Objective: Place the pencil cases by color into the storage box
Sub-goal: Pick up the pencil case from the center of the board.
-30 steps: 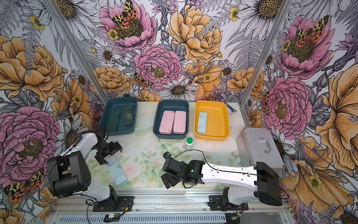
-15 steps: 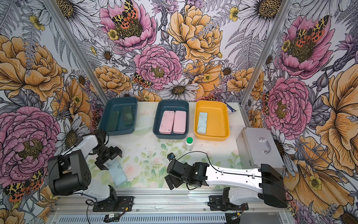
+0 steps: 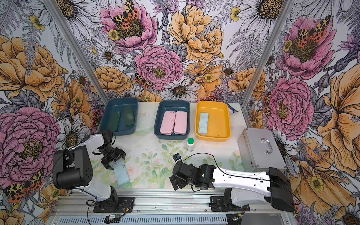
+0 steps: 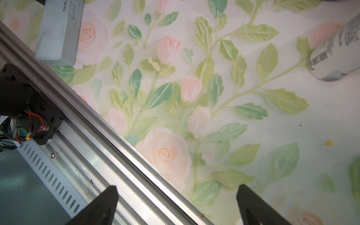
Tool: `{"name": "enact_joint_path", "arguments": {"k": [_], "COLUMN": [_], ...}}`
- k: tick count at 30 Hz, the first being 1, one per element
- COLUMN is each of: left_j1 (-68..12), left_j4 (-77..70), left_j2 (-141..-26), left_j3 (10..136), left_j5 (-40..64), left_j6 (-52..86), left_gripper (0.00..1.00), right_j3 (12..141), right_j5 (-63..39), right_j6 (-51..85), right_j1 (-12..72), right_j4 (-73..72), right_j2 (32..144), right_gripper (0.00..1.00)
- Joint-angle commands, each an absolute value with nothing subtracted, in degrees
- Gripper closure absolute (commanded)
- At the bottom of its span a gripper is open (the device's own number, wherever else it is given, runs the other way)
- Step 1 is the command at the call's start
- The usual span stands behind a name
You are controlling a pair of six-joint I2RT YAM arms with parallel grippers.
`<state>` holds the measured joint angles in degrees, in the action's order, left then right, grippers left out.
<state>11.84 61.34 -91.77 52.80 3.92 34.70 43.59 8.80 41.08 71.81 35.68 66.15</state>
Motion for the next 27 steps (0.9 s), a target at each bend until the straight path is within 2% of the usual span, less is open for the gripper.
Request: {"name": "enact_joint_path", "arguments": {"k": [1, 9, 18, 27], "left_j1": [10.99, 9.49, 7.23, -8.77], "left_j4": [59.01, 57.83, 57.91, 56.36], "left_j2": [-92.64, -92.42, -85.62, -79.10], "left_j3": [52.31, 52.73, 52.30, 55.49], "left_j5": [5.06, 5.77, 14.51, 20.82], "left_j6": [35.68, 36.33, 36.08, 38.30], "left_gripper": [0.28, 0.37, 0.36, 0.36], "right_j3": [43.69, 42.98, 47.31, 55.36], "right_j5": [9.89, 9.15, 4.41, -9.63], "right_j6": [41.05, 40.93, 37.62, 35.94], "right_j1": [71.04, 70.02, 69.00, 64.18], "right_j4": [34.72, 34.72, 33.11, 29.59], "right_j2": [66.01, 65.43, 68.50, 73.49], "right_gripper": [0.02, 0.02, 0.02, 0.02]}}
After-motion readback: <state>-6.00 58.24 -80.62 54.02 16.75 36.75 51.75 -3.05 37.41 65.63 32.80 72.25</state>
